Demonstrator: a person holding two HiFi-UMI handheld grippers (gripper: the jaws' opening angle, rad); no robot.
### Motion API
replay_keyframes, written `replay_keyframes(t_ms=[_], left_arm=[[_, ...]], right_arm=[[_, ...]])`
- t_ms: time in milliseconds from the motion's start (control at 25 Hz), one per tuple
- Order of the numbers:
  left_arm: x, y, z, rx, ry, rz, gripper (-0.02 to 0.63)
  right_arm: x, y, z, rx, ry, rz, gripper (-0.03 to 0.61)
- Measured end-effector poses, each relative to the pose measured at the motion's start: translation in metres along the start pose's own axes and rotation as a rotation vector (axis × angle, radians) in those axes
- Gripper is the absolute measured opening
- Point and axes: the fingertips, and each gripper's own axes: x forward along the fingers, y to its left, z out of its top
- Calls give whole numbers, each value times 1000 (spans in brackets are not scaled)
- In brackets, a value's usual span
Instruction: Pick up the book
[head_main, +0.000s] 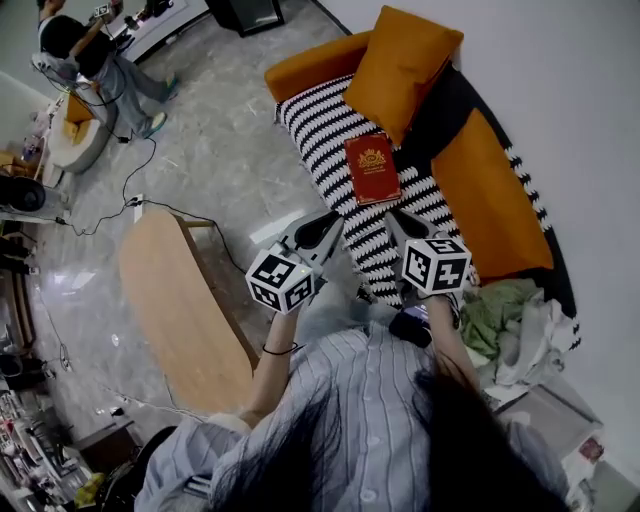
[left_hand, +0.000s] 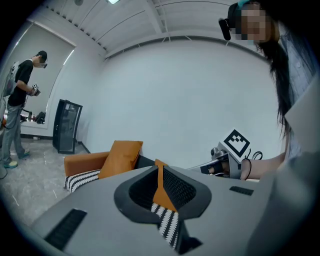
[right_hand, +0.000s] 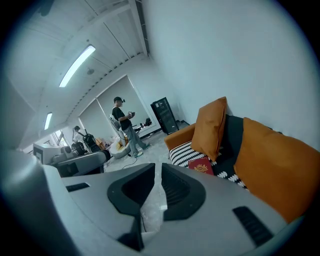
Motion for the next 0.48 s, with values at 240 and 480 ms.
replay_keyframes(t_ms=[240, 480], left_arm=[[14, 4, -1, -1, 24, -15, 34], [35, 15, 1, 1, 50, -47, 34]], right_arm=[[5, -15, 1, 35, 2, -11, 52], [10, -32, 7, 77, -6, -49, 52]])
